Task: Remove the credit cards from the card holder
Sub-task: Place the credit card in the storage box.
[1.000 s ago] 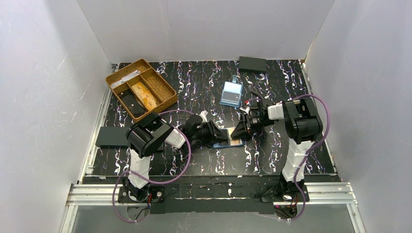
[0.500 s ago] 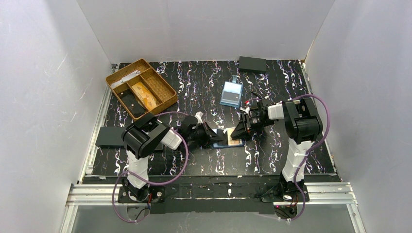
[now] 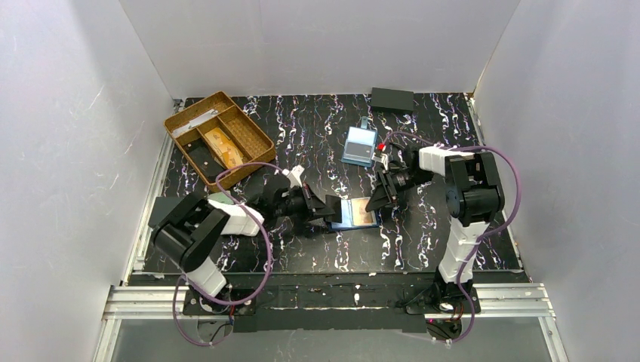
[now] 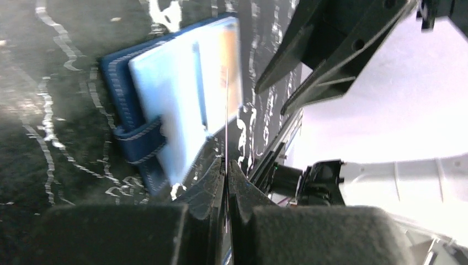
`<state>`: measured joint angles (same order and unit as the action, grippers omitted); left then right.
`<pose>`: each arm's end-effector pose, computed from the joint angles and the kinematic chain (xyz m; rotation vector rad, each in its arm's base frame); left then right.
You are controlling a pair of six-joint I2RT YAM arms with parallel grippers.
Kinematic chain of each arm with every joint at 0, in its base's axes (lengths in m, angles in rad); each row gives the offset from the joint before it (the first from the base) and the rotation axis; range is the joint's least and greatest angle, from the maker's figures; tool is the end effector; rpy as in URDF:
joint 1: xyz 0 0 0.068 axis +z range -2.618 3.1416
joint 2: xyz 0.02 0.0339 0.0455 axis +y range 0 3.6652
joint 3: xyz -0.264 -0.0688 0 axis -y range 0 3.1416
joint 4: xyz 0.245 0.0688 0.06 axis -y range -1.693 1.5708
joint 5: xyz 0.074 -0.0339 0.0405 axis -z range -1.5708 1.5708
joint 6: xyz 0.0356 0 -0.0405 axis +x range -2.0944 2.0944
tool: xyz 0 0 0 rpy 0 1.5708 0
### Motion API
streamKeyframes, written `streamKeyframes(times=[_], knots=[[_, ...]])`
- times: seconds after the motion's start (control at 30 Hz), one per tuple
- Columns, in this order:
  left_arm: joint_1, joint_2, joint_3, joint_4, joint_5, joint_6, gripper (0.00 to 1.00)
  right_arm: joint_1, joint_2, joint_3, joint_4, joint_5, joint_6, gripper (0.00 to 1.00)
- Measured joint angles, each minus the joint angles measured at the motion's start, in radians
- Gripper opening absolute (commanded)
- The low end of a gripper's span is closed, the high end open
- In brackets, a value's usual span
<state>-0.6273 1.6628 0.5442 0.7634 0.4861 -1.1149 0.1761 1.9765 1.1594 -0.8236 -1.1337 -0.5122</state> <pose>0.2365 -0.1920 0.1455 -0.1643 2.2472 -1.5362 0.3186 0.0895 0.1296 -0.8072 2.4205 1.6158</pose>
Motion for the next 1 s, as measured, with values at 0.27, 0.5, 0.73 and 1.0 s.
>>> streamKeyframes(times=[0.27,0.5,0.73,1.0], knots=[[-0.034,-0.304,0.000,-0.166,0.034,0.330,0.00,-0.002,-0.114,0.070,-0.356,0.008,-0.440,0.64],[-0.129,-0.519,0.000,-0.232,0.004,0.577,0.00,0.001,-0.451,0.022,-0.154,0.153,-0.315,0.98],[-0.212,-0.488,0.034,-0.278,-0.049,0.661,0.00,0.131,-0.628,0.022,-0.070,0.097,-0.312,0.98],[-0.274,-0.471,0.093,-0.280,-0.082,0.686,0.00,0.283,-0.663,-0.017,0.051,0.132,-0.173,0.93]])
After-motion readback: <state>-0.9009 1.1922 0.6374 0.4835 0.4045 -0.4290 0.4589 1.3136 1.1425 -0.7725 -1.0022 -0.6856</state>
